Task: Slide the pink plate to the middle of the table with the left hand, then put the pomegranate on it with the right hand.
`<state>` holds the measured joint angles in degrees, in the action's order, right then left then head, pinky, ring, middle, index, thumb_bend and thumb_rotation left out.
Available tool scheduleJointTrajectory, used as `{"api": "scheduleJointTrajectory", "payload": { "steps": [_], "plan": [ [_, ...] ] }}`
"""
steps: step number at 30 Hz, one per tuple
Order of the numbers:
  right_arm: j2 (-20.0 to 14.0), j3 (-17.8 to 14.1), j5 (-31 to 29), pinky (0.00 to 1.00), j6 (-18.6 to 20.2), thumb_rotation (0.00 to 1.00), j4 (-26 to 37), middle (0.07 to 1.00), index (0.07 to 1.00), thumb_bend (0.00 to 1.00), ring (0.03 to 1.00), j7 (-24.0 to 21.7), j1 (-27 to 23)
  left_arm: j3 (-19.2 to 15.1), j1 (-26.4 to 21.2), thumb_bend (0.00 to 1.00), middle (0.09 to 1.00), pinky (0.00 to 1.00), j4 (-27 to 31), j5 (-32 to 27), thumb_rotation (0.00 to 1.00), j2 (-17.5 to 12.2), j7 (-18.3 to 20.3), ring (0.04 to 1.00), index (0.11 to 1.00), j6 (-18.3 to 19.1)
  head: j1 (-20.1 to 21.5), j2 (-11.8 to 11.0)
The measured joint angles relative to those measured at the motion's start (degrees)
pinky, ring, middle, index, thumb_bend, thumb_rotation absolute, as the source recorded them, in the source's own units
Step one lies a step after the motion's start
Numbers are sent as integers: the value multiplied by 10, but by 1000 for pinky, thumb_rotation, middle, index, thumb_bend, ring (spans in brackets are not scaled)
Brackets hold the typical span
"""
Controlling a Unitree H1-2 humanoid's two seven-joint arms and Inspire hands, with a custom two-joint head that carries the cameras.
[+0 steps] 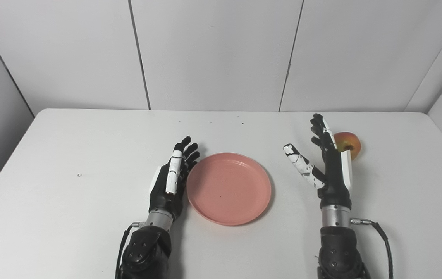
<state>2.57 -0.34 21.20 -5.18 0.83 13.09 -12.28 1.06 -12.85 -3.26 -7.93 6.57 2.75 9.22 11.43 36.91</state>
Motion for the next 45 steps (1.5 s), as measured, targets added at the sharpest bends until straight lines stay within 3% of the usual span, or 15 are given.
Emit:
{"api": "scheduleJointTrajectory", "payload": {
  "steps": [8,19,28,39,45],
  "plan": [
    [-33,-5,1,839,-1,505,-9,887,894,648,876,3,-17,2,0,434,924,940,-4,5,1000,-4,0,928,908,-10,1,-1],
    [-73,-22,26,848,1,512,-28,897,905,663,895,15,-52,7,0,434,924,927,-17,15,1000,-12,0,928,916,-36,2,-1],
    [-91,-38,54,860,50,476,-42,895,904,701,901,22,-72,7,-5,433,921,918,-38,32,1000,-17,-7,924,914,-61,4,0],
    [-141,-47,72,772,106,418,-96,893,901,776,863,23,-116,6,-7,437,913,907,-44,35,1000,-20,-7,911,903,-70,4,1],
    [-151,-46,70,756,123,390,-127,888,885,807,853,23,-132,6,-7,437,920,912,-44,34,1000,-20,-7,916,912,-71,12,0]
  ]
}}
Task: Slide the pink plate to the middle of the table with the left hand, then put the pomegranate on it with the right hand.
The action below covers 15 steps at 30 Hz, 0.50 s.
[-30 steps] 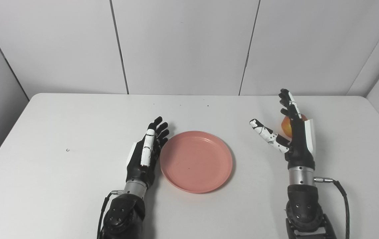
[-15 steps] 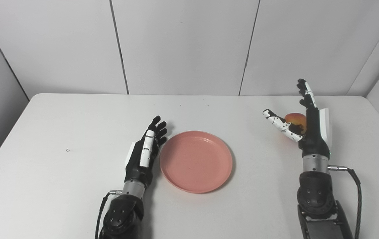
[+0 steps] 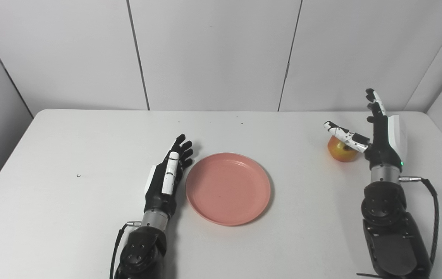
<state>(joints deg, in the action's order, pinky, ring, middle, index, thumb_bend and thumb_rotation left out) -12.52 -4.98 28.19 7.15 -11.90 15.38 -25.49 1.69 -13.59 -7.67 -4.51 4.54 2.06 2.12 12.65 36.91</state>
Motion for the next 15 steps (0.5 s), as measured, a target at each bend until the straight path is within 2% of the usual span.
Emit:
{"api": "scheduleJointTrajectory", "payload": {
  "steps": [7,15],
  "plan": [
    [-10,15,19,761,35,395,-12,900,891,813,865,0,-12,-3,0,425,924,920,6,-9,1000,-6,5,922,915,8,40,-4],
    [-10,32,28,736,56,400,-30,891,887,811,848,0,-15,-10,0,445,914,910,5,-17,1000,-17,12,915,904,6,58,-4]
  ]
}}
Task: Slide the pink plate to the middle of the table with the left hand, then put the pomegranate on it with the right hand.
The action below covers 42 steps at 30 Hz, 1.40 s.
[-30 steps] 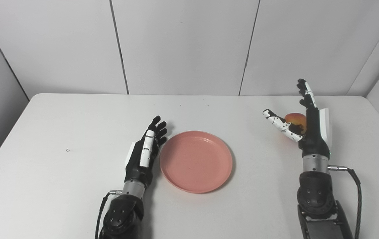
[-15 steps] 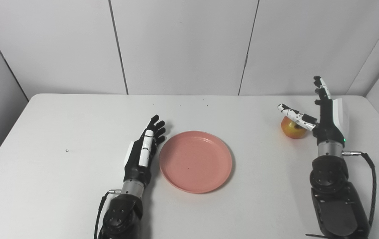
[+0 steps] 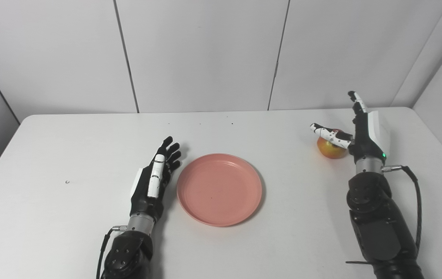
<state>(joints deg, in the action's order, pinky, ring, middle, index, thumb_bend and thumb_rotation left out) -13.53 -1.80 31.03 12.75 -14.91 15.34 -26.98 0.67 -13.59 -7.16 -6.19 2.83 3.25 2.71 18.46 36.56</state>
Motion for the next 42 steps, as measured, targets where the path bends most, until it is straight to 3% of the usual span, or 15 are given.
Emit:
{"api": "scheduleJointTrajectory", "payload": {
  "steps": [20,26,30,32,33,34,35,37,40,42],
  "plan": [
    [-18,27,-1,722,5,392,-85,878,880,848,845,0,-13,-5,0,439,915,916,-4,-6,1000,-3,3,916,911,-11,1,3],
    [-20,34,-1,732,7,355,-107,878,878,846,843,0,-23,-5,0,441,914,912,-4,-6,1000,-2,3,914,911,-9,0,4],
    [-20,35,-6,680,7,306,-110,874,864,824,813,0,-25,-5,0,440,921,920,-3,-6,1000,-2,3,921,916,-9,0,4],
    [-20,34,-7,649,8,275,-110,861,844,804,786,0,-26,-5,0,438,923,923,-3,-6,1000,-2,4,922,918,-9,-1,4],
    [-20,33,-9,518,10,244,-110,774,824,784,675,0,-28,-5,0,437,922,923,-3,-6,1000,-3,4,921,917,-8,-1,4],
    [-20,33,-10,518,11,244,-110,774,824,784,675,0,-29,-5,0,437,922,923,-3,-6,1000,-2,4,921,917,-8,-1,4],
    [-20,33,-11,383,12,186,-110,625,803,756,521,1,-29,-5,0,433,920,920,-2,-6,1000,-2,4,919,917,-7,-1,4],
    [-20,29,-16,268,12,48,-109,518,777,613,390,3,-31,-5,0,431,919,917,-2,-6,1000,-2,4,917,916,-6,-2,5],
    [-17,25,-24,314,11,5,-109,493,730,564,443,9,-31,-5,0,436,918,914,-2,-6,1000,-2,4,915,915,-6,-3,5],
    [-15,25,-26,253,11,0,-110,484,669,555,360,13,-31,-4,0,438,921,917,-1,-6,1000,-1,3,919,919,-5,-4,5]
  ]
}}
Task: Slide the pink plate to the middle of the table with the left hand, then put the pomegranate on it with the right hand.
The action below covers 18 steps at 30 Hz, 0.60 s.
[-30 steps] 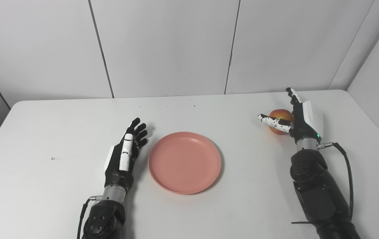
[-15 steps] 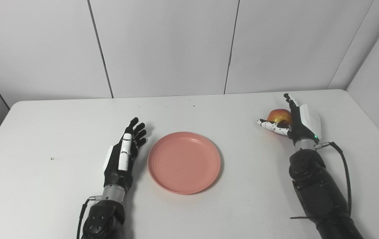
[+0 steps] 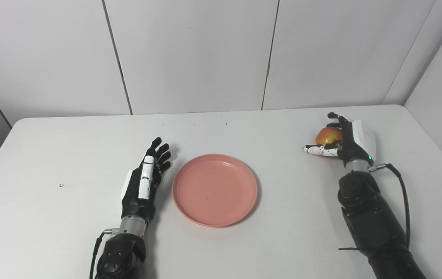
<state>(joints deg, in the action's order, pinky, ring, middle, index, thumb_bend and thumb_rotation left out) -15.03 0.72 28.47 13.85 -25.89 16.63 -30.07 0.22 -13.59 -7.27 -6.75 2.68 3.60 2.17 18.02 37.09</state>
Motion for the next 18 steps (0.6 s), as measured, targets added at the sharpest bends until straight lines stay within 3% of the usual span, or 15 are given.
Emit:
{"api": "scheduleJointTrajectory", "payload": {
  "steps": [3,6,7,12,14,18],
  "plan": [
    [3,0,-3,219,-2,0,-3,481,625,552,317,14,1,1,0,437,922,919,0,0,1000,0,0,921,921,1,0,0],
    [6,-1,-4,197,-5,0,-5,422,539,519,289,31,4,1,0,439,919,917,1,0,1000,0,0,919,913,1,0,0],
    [7,-1,-4,187,-8,0,-6,454,509,522,276,39,6,1,0,438,920,920,1,0,1000,0,0,919,912,2,0,0],
    [11,-1,-5,224,-18,0,-6,410,522,517,304,65,14,1,0,430,921,923,2,0,1000,0,0,921,912,4,-1,3],
    [12,-1,-7,216,-21,0,-6,463,495,523,289,67,15,1,0,429,923,924,2,0,1000,0,0,922,914,5,-1,3],
    [18,-4,-13,226,-22,0,3,431,527,519,317,69,18,1,0,424,923,925,2,0,1000,0,0,922,917,5,-2,3]
  ]
}}
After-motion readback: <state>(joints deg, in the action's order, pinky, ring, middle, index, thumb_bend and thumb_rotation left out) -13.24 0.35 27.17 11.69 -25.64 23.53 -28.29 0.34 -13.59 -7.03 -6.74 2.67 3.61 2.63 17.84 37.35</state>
